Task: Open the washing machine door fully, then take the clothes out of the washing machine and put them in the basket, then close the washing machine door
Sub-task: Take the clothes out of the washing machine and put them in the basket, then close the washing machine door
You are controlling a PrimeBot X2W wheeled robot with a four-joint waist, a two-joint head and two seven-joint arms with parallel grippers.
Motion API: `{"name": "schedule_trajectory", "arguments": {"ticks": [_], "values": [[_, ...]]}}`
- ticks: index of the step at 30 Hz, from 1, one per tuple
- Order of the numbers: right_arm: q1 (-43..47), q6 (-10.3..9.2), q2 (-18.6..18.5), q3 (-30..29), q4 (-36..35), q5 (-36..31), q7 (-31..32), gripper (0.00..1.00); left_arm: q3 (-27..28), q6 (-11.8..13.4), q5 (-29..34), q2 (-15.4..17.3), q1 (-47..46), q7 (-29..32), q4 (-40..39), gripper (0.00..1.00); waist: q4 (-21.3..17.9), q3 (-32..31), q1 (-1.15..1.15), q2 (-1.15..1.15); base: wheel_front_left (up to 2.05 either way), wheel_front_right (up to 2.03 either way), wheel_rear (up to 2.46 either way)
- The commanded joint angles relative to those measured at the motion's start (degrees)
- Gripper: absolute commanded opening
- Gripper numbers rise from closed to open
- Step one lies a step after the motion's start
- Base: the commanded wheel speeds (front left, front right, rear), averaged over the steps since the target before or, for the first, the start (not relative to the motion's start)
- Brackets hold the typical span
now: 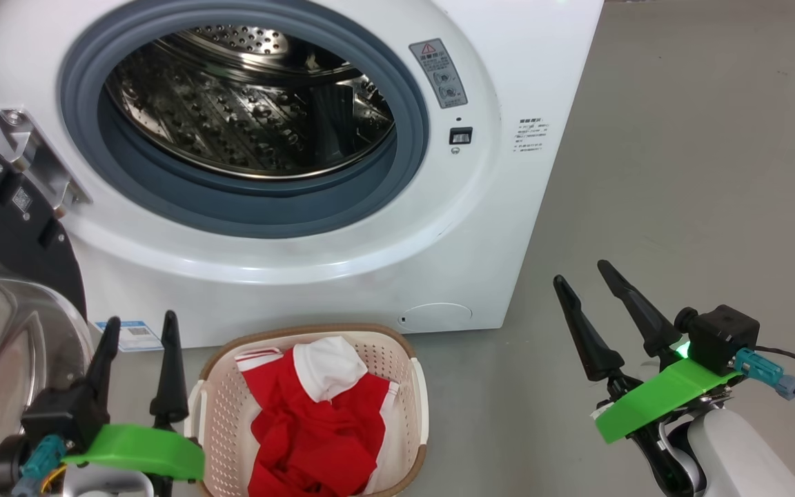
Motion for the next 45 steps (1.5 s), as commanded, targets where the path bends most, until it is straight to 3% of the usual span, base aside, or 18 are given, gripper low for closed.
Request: {"name": "schedule_trajectory", "arguments": {"ticks": [1, 30, 45], "values": [[-0.01, 0.09, -0.35, 0.82, -1.59, -0.54, -0.27, 1.0, 2.26, 0.64, -0.21, 1.65, -0.24, -0.16, -1.37, 1.0, 0.02, 0.03, 0.0, 0.0, 0.0, 0.0, 0.0], [0.03, 0.09, -0.19, 0.56, -1.64, -0.64, -0.27, 1.0, 1.64, 0.54, -1.18, 2.19, -0.17, -0.63, -1.4, 1.0, -0.18, 0.11, 0.0, 0.0, -0.03, 0.03, 0.0], [0.01, 0.09, -0.26, 0.58, -1.65, -0.56, -0.27, 1.0, 1.09, 0.38, -1.75, 2.39, -0.22, -0.6, -1.54, 1.0, -0.02, 0.35, 0.0, 0.0, -1.43, 1.43, 0.01]]}}
